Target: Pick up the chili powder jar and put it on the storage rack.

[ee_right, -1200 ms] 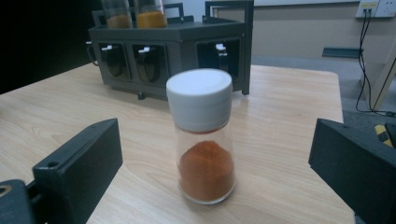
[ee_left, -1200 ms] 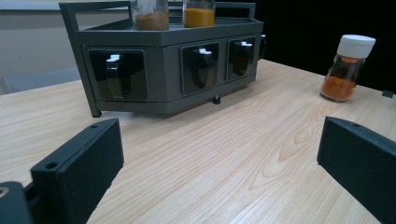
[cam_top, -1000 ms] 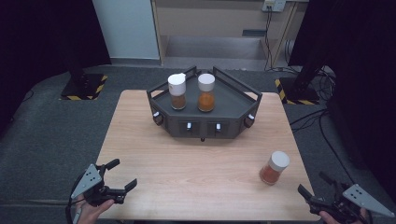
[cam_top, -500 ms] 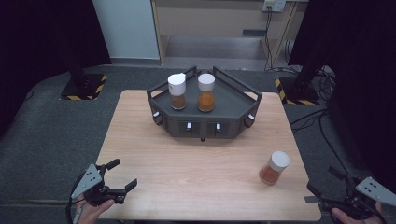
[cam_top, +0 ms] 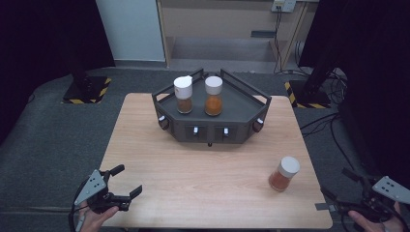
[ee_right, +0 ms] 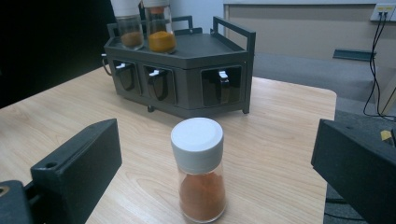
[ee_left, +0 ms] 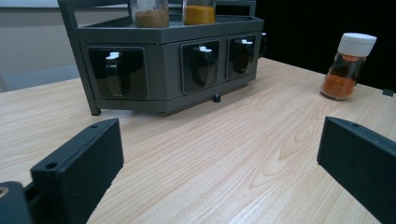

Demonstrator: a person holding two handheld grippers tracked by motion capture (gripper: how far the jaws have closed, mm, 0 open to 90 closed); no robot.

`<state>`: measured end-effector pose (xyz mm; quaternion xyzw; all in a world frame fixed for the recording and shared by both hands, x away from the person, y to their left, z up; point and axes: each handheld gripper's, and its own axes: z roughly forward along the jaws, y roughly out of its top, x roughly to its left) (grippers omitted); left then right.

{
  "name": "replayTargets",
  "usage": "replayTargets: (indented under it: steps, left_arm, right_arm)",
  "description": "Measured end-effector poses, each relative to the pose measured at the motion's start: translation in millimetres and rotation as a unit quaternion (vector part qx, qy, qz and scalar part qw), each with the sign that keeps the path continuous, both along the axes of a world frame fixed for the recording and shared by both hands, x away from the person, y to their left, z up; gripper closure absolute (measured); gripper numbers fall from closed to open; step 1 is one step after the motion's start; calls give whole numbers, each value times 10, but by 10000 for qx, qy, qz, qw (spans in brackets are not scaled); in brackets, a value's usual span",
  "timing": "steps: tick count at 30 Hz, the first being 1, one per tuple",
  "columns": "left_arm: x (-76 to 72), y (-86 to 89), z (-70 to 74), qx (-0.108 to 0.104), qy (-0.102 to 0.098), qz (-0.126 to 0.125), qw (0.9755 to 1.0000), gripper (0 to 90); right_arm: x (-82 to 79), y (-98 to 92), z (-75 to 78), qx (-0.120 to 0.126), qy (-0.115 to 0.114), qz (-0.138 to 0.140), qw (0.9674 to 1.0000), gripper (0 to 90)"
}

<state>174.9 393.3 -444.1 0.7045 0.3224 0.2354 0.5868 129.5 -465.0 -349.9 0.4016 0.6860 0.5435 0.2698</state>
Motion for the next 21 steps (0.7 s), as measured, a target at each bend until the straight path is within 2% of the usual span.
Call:
replayTargets:
  steps: [21]
  left_arm:
    - [3, -5, -1, 8, 11, 16, 10000, 0]
  right_arm:
    - [310, 200, -28, -321, 267, 157, 9990, 27]
